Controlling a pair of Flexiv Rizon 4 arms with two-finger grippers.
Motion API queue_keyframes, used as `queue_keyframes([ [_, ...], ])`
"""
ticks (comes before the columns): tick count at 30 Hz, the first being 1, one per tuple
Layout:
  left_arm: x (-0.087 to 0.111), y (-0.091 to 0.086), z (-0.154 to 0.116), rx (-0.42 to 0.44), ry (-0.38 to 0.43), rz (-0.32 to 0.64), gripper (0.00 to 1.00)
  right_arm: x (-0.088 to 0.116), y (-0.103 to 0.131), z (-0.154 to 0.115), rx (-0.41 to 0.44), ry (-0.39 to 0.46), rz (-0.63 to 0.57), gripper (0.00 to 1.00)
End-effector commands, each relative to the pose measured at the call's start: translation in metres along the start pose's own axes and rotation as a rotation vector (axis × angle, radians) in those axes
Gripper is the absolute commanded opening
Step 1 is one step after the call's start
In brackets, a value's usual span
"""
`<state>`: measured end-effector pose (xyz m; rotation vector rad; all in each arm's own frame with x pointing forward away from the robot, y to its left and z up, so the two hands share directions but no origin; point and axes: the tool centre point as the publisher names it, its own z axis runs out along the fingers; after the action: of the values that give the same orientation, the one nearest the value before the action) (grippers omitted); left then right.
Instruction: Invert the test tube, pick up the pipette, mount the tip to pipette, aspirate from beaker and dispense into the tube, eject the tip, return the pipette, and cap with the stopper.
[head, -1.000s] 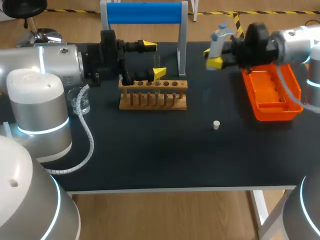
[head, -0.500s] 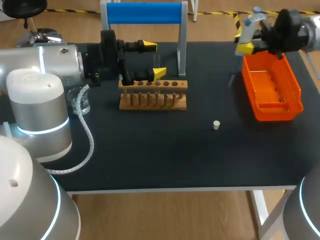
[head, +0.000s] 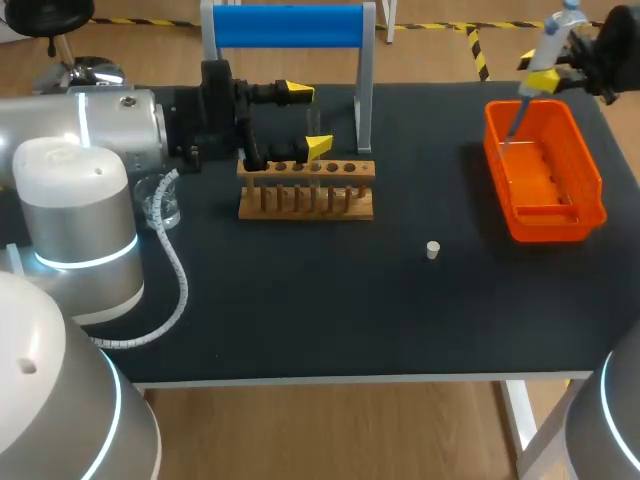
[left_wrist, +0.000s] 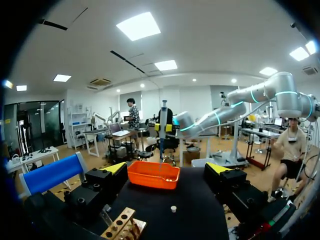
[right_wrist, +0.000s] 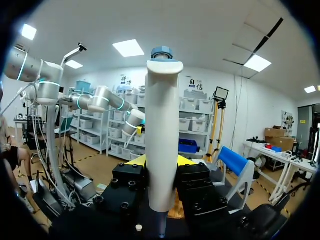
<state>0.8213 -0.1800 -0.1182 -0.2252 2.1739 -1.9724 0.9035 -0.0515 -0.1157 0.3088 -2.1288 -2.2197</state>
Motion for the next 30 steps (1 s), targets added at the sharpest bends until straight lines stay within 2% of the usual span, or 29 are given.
queue_keyframes([
  [1,0.001,0.000,0.001,0.000,-0.005,0.001,1.00,-0.007,-0.003,-0.023,0.007,0.030,0.000,0.00],
  [18,0.001,0.000,0.001,0.000,-0.005,0.001,1.00,-0.015,-0.009,-0.075,-0.007,0.035,-0.012,0.00],
  [30,0.001,0.000,0.001,0.000,-0.005,0.001,1.00,-0.012,-0.017,-0.096,0.002,0.038,0.040,0.00],
])
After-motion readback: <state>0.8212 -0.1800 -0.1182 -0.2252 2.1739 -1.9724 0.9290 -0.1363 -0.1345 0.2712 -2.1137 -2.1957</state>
